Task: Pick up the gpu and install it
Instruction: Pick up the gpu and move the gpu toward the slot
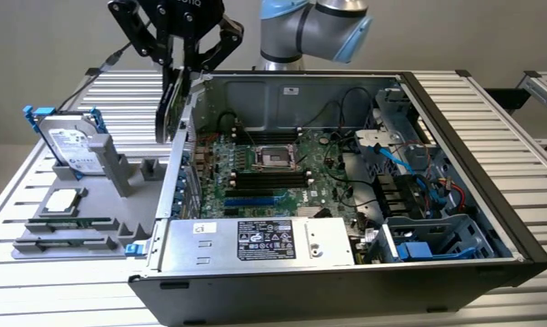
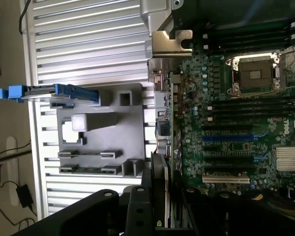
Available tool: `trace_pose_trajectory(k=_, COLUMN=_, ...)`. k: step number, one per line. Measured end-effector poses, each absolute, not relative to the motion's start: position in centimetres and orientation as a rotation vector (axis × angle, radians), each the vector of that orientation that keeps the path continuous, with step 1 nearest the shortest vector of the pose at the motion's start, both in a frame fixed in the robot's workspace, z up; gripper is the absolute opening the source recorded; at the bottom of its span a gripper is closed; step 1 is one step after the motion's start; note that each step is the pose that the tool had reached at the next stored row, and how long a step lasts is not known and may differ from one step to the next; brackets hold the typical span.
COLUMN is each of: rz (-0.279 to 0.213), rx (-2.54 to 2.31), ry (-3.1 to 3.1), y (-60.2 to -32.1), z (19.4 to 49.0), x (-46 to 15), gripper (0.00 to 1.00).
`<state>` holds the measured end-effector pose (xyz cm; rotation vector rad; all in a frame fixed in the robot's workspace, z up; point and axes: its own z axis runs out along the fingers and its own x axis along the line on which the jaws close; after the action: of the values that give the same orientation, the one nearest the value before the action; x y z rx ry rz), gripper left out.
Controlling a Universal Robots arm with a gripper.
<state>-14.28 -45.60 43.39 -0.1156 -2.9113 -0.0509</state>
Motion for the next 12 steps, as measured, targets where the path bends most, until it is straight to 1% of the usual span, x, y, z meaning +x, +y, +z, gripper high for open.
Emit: trace_pose_trajectory(k=12, rz=-0.046, rx=-0.114, ry=-2.904, y=-45.6, z=43.4, x=-9.1, gripper=0.27)
